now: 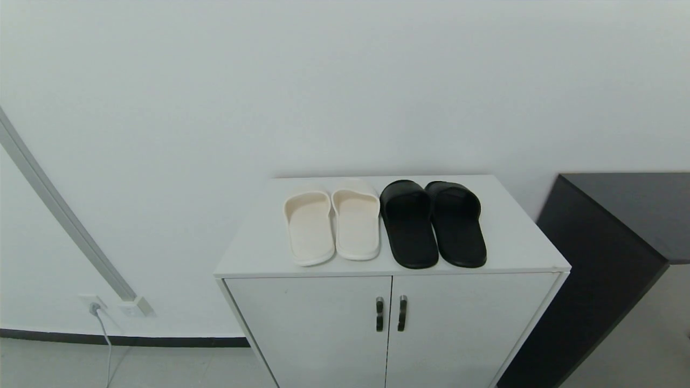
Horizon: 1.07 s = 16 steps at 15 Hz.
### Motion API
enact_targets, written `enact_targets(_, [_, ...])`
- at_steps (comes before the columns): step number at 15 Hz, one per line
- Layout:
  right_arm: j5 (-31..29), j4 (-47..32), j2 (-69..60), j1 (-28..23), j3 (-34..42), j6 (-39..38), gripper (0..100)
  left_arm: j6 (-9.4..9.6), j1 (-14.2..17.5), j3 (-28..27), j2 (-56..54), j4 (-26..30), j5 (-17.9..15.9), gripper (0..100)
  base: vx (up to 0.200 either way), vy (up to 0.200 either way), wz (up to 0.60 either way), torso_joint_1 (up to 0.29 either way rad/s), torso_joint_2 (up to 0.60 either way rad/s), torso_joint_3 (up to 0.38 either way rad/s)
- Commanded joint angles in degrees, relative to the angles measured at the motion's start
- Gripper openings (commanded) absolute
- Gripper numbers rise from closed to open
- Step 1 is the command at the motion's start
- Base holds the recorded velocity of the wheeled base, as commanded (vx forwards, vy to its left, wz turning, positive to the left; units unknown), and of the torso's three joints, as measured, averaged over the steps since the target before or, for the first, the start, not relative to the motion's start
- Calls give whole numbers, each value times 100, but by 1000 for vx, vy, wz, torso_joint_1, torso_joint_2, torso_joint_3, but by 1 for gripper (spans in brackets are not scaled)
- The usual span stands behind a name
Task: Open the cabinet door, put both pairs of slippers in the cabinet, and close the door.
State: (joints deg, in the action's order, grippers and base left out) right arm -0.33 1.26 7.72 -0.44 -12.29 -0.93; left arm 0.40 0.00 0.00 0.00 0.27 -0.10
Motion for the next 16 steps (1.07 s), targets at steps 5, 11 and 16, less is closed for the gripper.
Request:
enact_targets(5, [-538, 1474, 5556, 3041, -2480, -1006, 100, 4, 0, 0, 0, 0, 1, 0, 0, 0, 0, 0, 0, 0])
enact_targets(11, [-2270, 2265, 7560, 4764, -3315, -1261, 100, 4, 0, 0, 0, 0, 1, 0, 0, 0, 0, 0, 0, 0])
enact_targets(16, [-3456, 3399, 9397, 4834, -4115, -1252, 100, 4, 0, 0, 0, 0, 1, 0, 0, 0, 0, 0, 0, 0])
